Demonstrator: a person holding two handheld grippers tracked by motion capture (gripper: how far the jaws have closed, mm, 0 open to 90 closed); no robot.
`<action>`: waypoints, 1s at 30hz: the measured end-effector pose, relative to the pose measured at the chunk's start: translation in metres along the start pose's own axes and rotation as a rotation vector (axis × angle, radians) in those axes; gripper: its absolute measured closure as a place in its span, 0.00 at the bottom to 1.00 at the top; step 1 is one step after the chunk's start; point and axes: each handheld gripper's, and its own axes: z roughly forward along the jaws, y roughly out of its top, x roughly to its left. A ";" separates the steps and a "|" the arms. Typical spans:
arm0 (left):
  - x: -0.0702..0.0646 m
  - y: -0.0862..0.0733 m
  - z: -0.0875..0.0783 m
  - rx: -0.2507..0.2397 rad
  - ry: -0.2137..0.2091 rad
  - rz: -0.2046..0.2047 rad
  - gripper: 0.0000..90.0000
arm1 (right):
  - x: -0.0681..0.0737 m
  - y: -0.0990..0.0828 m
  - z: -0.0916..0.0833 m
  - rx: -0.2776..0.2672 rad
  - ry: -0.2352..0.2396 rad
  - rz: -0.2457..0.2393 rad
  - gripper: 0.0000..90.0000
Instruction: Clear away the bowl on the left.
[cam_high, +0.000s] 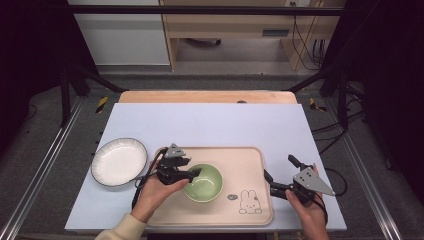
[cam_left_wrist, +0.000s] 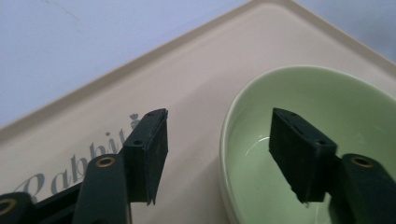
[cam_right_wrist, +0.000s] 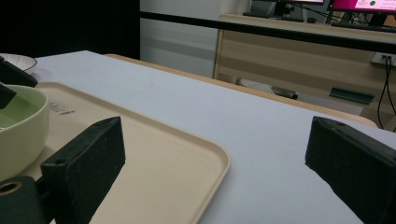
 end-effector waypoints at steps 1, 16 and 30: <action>0.000 0.000 -0.001 -0.013 -0.006 -0.003 0.37 | 0.000 0.000 0.000 0.000 0.000 0.000 0.06; 0.000 0.005 -0.013 -0.131 -0.069 0.036 0.11 | 0.000 0.000 0.000 -0.001 -0.001 0.001 0.05; 0.010 0.003 -0.036 -0.239 -0.078 0.040 0.07 | 0.000 0.000 0.000 -0.004 -0.006 0.008 0.04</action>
